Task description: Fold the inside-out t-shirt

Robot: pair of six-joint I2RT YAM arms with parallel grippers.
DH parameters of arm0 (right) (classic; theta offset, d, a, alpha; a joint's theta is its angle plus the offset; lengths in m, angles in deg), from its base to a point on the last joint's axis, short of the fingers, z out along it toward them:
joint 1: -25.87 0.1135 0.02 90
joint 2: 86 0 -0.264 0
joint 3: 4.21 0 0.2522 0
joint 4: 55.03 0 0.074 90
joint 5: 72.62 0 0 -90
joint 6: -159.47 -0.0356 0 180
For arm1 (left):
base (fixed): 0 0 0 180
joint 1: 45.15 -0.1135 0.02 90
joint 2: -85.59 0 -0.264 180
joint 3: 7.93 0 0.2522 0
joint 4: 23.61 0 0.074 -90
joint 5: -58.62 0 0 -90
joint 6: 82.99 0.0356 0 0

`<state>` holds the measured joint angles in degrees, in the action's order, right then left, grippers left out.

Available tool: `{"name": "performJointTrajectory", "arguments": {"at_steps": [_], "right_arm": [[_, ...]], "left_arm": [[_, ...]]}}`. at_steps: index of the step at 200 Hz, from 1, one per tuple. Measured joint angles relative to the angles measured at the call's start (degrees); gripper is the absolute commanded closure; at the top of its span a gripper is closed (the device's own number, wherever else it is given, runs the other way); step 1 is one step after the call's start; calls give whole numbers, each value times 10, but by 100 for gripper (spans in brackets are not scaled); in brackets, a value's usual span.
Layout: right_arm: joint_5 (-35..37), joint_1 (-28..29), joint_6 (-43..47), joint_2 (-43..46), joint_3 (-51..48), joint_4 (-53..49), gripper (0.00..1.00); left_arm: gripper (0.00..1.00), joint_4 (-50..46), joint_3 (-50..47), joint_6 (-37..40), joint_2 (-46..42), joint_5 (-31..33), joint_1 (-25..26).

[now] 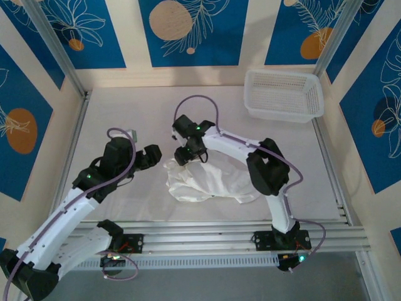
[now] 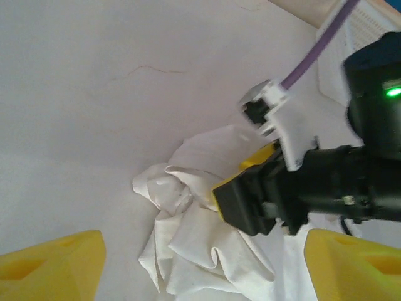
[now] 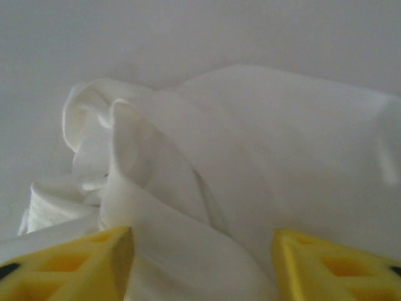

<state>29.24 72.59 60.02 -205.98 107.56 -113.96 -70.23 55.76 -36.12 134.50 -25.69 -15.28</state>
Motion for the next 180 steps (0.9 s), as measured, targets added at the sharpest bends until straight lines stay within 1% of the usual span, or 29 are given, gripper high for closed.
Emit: {"name": "performJointTrajectory", "arguments": {"at_steps": [1, 10, 13, 35, 51, 65, 82, 84, 93, 99, 105, 118, 134, 150, 161, 169, 180], "right_arm": [[0, 0, 0, -1, 1, -1, 68], [-4, 4, 7, -11, 13, -15, 94], [-5, 5, 11, -13, 17, -19, 100], [-17, 2, 17, -14, 50, -54, 100], [-33, -7, 19, -1, 63, -53, 100], [-56, -20, 16, 33, 63, -50, 100], [-89, -41, 14, 95, 57, -23, 100], [-92, -43, 14, 103, 56, -19, 98], [-98, -53, 14, 139, 54, -4, 84], [-100, -58, 16, 157, 54, 5, 79], [-100, -62, 20, 170, 57, 8, 74], [-102, -64, 25, 170, 79, 6, 71], [-104, -57, 26, 132, 101, 6, 63], [-103, -44, 35, 76, 106, -2, 59], [-97, -34, 37, 27, 110, -16, 51], [-92, -26, 40, -5, 113, -26, 48], [-82, -15, 46, -45, 119, -40, 46]], "left_arm": [[18, 0, 0, 0, 0, -1, 0], [19, -5, 0, -2, 5, -10, -8], [19, -7, 0, -3, 7, -12, -11], [19, -12, 0, -11, 28, -39, -29], [19, -11, 0, -16, 38, -56, -38], [19, -11, 0, -16, 44, -69, -47], [20, -10, 0, -16, 49, -85, -59], [20, -10, 0, -16, 50, -87, -60], [20, -10, 0, -16, 52, -94, -64], [20, -8, 0, -16, 54, -98, -66], [20, -7, 0, -16, 55, -101, -67], [20, -6, 0, -20, 56, -103, -67], [20, -7, 0, -24, 54, -101, -68], [20, -14, 0, -29, 46, -95, -68], [20, -18, 0, -29, 38, -90, -68], [20, -21, 0, -28, 29, -86, -68], [20, -23, 0, -28, 19, -84, -68]]}}
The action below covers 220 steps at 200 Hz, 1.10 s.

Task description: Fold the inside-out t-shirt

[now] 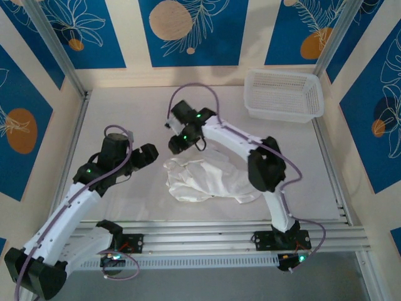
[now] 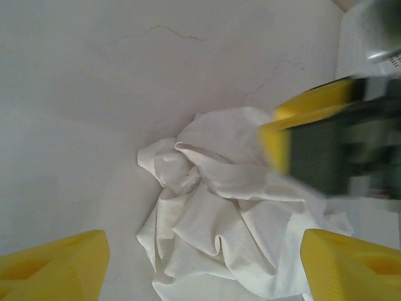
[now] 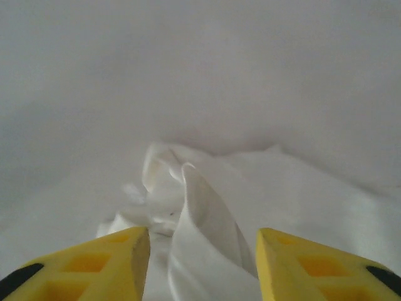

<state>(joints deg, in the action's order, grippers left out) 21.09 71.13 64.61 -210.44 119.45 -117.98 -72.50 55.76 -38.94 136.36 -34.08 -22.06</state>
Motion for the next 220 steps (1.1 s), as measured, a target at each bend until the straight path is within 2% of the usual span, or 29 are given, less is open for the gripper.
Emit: {"name": "performJointTrajectory", "arguments": {"at_steps": [20, 32, 40, 49, 54, 86, 109, 137, 162, 189, 204, 220], "right_arm": [[13, 16, 3, -52, 17, -24, 46], [19, 24, 4, -73, 33, -37, 56], [23, 27, 7, -84, 46, -45, 67], [25, 29, 15, -89, 57, -51, 90], [25, 30, 12, -90, 63, -54, 100], [34, 28, 13, -81, 107, -71, 100], [15, 22, 10, -25, 116, -70, 100], [-63, -7, 8, 110, 115, -30, 100], [-167, -51, 8, 242, 115, 22, 100], [-263, -74, 9, 323, 118, 51, 100], [-294, -74, 13, 355, 85, 69, 100], [-302, -76, 10, 391, 2, 94, 100]], "left_arm": [[20, -1, 0, 2, -12, 2, 0], [20, -1, 0, 4, -13, 2, 0], [20, -1, 0, 4, -13, 3, 0], [20, -1, 0, 4, -13, 2, 0], [20, -1, 0, 4, -13, 2, 0], [20, -1, 0, 7, -13, 4, 0], [20, -1, 0, 13, -13, 4, 0], [20, -2, 2, 21, -13, 9, 0], [20, -1, 4, 34, -19, 13, 0], [19, -1, 4, 44, -27, 13, 0], [19, 0, 5, 45, -28, 13, 0], [19, 0, 6, 45, -28, 13, 0]]}}
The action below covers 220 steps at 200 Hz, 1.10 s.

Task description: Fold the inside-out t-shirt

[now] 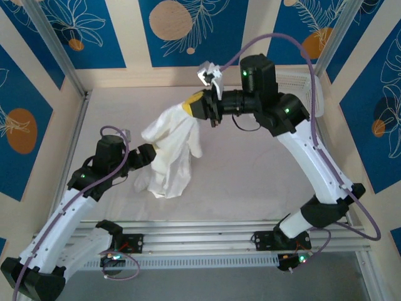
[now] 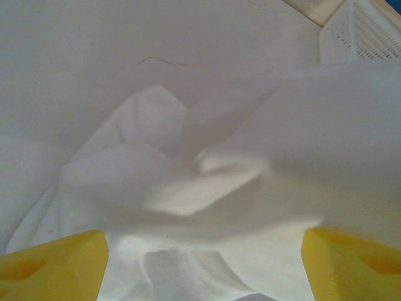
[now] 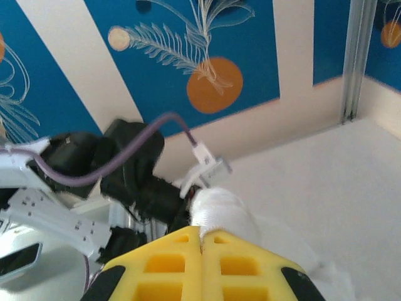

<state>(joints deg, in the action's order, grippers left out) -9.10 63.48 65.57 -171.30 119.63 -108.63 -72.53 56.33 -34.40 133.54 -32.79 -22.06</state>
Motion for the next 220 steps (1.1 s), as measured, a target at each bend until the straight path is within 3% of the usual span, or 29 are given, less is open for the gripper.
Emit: {"name": "performJointTrajectory", "arguments": {"at_steps": [19, 40, 69, 88, 102, 122, 141, 180, 220], "right_arm": [[13, -23, -26, 34, -134, 35, 100], [82, -65, -70, 67, -310, 67, 99], [199, -182, -155, 104, -537, 78, 73], [223, -279, -192, 100, -588, 49, 67], [227, -301, -206, 101, -585, 45, 62], [234, -250, -199, 104, -554, 58, 56], [234, -153, -161, 87, -492, 79, 56], [229, 25, -53, -62, -330, 107, 48], [209, 104, 25, -183, -301, 72, 36]], "left_arm": [[19, 0, 0, 0, 0, 0, 0], [19, 2, 0, 1, 5, 0, 0], [19, 15, 0, 5, 24, -1, 0], [19, 17, 3, 11, 41, -1, 0], [19, 17, 5, 14, 53, -1, 0], [19, 18, 6, 14, 61, -1, 0], [19, 17, 6, 13, 63, 0, 0], [20, -7, 11, 7, 77, 4, 0], [23, -39, 10, -24, 74, 31, -1]]}}
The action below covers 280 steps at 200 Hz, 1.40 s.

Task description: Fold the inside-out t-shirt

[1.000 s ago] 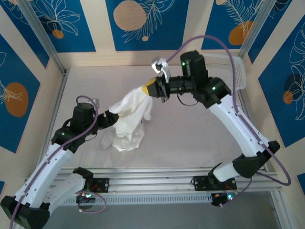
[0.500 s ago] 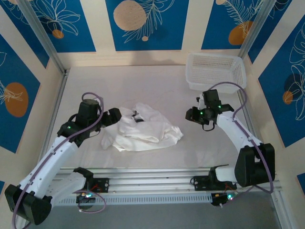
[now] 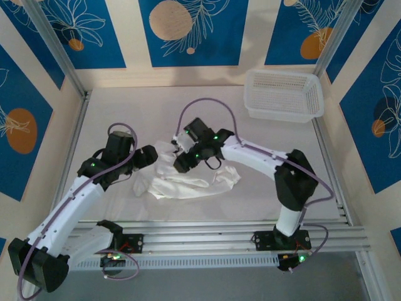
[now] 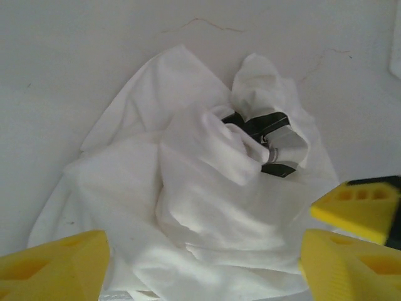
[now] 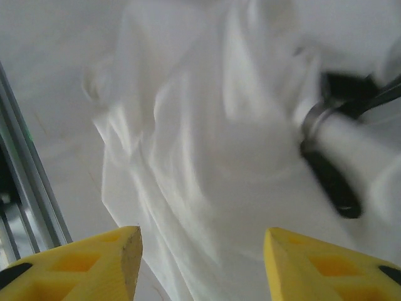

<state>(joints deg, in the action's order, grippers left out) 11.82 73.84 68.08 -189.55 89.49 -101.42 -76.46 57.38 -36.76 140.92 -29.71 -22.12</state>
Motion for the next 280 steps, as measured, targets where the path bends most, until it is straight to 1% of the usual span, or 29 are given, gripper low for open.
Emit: {"name": "performJointTrajectory", "arguments": {"at_steps": [13, 36, 44, 52, 64, 74, 81, 97, 117, 131, 141, 161, 165, 167, 170, 179, 191, 201, 217, 227, 239, 256, 268, 280], "right_arm": [[-4, 10, 16, -51, 54, -29, 35], [-3, 38, 28, -136, 139, -44, 33], [5, 45, 29, -153, 150, -47, 35], [13, 51, 30, -162, 153, -51, 39], [23, 54, 30, -167, 153, -64, 52], [30, 52, 36, -167, 153, -71, 71], [35, 50, 33, -166, 153, -73, 82], [39, 43, 24, -166, 153, -76, 100], [27, 33, 14, -152, 154, -87, 100], [-7, 21, -1, -129, 153, -91, 100], [-43, 6, -21, -106, 153, -90, 100], [-125, -41, -69, -58, 153, -76, 100], [-142, -52, -79, -48, 153, -72, 100], [-148, -57, -84, -45, 153, -69, 100], [-162, -68, -95, -38, 152, -63, 100], [-194, -89, -116, -22, 151, -48, 100], [-230, -119, -147, -7, 150, -29, 100], [-252, -133, -167, -1, 150, -19, 100], [-279, -134, -189, 0, 150, -10, 100], [-292, -129, -201, -1, 150, -10, 100], [-305, -122, -214, -1, 150, -6, 100], [-312, -115, -227, -1, 150, -2, 100], [-316, -112, -234, 0, 150, 2, 100], [-320, -111, -242, 0, 150, 5, 100]], "left_arm": [[23, -2, -6, -19, -11, 16, 0], [23, -6, -10, -42, -25, 27, 0], [23, -6, -10, -45, -25, 29, 0], [23, -6, -10, -48, -25, 30, 0], [23, -7, -11, -50, -25, 31, 0], [23, -8, -10, -50, -25, 33, 0], [23, -8, -11, -50, -25, 34, 0], [23, -8, -11, -50, -25, 36, 0], [22, -7, -13, -45, -25, 35, 0], [21, 2, -19, -32, -25, 24, 0], [22, 16, -26, -16, -25, 3, -1], [30, 58, -48, 15, -25, -53, -1], [33, 70, -54, 24, -24, -68, -2], [37, 74, -56, 23, -24, -73, -2], [40, 82, -61, 29, -23, -85, -2], [43, 109, -76, 39, -18, -120, -2], [44, 144, -92, 45, 0, -172, -1], [43, 178, -103, 43, 23, -215, 0], [36, 236, -115, 32, 62, -271, 6], [32, 268, -118, 25, 82, -294, 14], [26, 306, -119, 10, 102, -314, 23], [23, 367, -118, -9, 129, -337, 36], [23, 385, -115, -22, 144, -333, 43], [27, 383, -110, -30, 152, -311, 49]]}}
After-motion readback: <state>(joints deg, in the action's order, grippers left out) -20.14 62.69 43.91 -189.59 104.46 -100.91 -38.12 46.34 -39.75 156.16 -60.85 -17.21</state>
